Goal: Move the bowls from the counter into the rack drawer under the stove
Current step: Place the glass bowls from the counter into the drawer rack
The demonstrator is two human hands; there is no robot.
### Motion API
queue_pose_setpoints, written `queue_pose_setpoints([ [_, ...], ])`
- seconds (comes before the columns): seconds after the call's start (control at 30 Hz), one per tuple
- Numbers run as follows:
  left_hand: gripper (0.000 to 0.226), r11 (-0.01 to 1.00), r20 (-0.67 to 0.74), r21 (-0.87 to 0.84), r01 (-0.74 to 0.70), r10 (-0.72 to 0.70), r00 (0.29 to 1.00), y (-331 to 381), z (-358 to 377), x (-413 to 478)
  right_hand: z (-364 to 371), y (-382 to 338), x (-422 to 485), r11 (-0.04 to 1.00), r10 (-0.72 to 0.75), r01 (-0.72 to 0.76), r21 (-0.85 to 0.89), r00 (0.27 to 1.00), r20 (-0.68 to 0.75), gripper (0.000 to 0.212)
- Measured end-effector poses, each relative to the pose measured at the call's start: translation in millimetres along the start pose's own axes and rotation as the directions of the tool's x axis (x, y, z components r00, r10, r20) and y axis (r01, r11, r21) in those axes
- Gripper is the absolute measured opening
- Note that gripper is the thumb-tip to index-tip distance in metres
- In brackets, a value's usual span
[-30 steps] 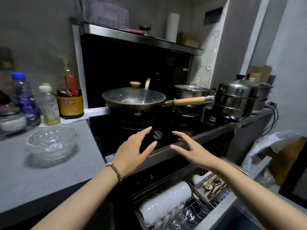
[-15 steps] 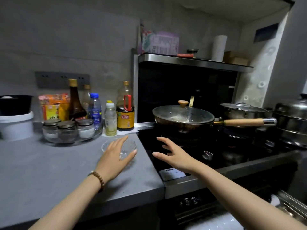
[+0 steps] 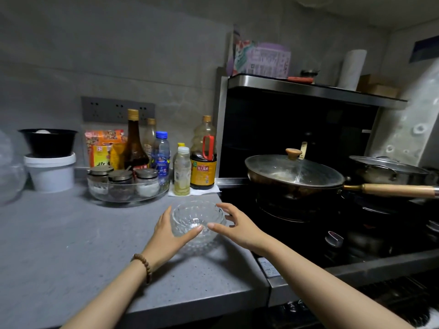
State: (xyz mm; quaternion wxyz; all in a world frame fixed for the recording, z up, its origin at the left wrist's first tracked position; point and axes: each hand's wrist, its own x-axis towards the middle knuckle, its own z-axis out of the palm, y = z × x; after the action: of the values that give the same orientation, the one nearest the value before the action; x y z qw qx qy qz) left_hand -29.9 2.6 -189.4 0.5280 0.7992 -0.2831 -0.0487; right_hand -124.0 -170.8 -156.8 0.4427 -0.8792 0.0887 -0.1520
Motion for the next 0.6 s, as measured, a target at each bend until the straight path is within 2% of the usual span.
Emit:
queue_pose_setpoints([
  [0.23,0.088,0.997,0.022,-0.047,-0.064,0.065,0.998,-9,-3,4,6,9,5,0.998,0.023,-0.024,0.064,1.0,0.007,0.073],
  [0.4,0.11,0.997,0.002,-0.052,-0.056,0.056,0.998,-13,-3,3,10,11,4,0.997,0.007,-0.003,0.073,0.999,-0.05,0.071],
  [0.53,0.108,0.995,-0.042,-0.026,-0.101,0.1,0.994,-2,-4,3,4,1,-1,0.995,-0.073,0.08,0.065,0.992,-0.102,0.061],
  [0.6,0.106,0.985,-0.07,-0.075,-0.153,0.148,0.986,10,-5,5,-3,-8,-3,0.987,-0.116,0.13,0.095,0.983,-0.143,0.051],
])
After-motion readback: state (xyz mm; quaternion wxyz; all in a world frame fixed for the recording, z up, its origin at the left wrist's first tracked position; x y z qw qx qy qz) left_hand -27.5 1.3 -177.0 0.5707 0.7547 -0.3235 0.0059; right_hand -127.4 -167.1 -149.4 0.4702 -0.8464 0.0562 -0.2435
